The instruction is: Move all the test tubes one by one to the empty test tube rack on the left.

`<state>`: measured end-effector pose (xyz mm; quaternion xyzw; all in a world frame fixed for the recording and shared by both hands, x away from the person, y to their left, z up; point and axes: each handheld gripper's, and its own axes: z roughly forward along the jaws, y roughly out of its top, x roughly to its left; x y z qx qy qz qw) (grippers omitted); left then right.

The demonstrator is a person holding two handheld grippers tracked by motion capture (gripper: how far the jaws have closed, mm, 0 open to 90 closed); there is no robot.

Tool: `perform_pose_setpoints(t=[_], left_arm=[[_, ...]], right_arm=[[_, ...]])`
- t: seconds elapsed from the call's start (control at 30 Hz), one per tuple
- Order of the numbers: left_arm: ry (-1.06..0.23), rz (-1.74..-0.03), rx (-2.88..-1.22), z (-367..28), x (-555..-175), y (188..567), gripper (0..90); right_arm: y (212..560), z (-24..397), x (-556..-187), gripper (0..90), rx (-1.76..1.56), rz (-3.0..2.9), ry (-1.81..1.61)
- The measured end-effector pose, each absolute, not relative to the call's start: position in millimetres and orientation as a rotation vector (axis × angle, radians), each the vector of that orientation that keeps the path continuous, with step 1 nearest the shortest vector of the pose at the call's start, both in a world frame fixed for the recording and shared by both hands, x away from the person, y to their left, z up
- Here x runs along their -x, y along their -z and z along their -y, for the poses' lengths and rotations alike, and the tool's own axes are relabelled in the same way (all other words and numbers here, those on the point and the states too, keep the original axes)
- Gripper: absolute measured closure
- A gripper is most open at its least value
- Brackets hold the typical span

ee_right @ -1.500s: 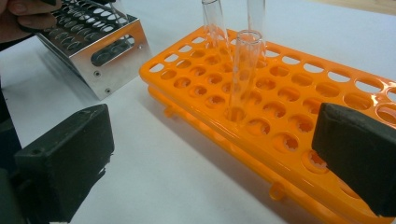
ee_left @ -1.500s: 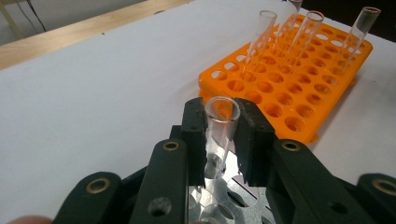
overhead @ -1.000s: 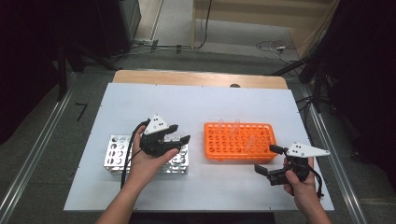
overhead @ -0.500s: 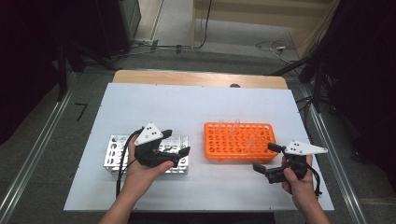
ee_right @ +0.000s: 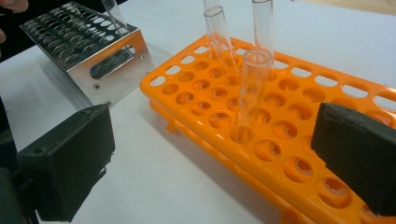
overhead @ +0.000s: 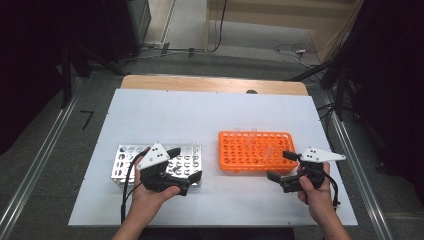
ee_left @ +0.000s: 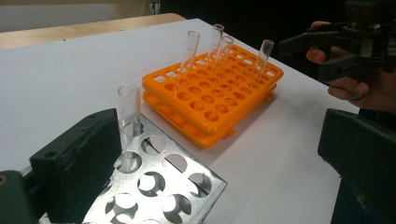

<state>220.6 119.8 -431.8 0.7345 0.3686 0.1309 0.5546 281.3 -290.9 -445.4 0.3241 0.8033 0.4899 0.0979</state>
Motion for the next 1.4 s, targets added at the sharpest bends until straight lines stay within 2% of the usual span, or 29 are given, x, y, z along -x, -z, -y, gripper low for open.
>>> perform_pose_setpoints(t=[0.2,0.33,0.57,0.77,1.2,1.4], left_arm=[[-0.306,-0.874,-1.735,-121,-216,437,0.0],[-0.309,-0.873,-1.731,-121,-216,436,0.0],[-0.31,-0.873,-1.734,-119,-216,437,0.0],[-0.313,-0.875,-1.733,-120,-216,437,0.0],[-0.315,-0.879,-1.735,-120,-216,438,0.0],[-0.317,-0.877,-1.738,-119,-216,438,0.0]], right_arm=[[448,283,-287,6.1,-0.965,-2.393,-1.471],[451,275,-291,15.2,-1.009,-2.391,-1.429],[459,270,-298,39.5,-1.133,-2.326,-1.342],[467,265,-301,52.1,-1.151,-2.287,-1.269],[475,260,-299,73.2,-1.113,-2.259,-1.219],[474,260,-296,73.8,-1.086,-2.242,-1.23]])
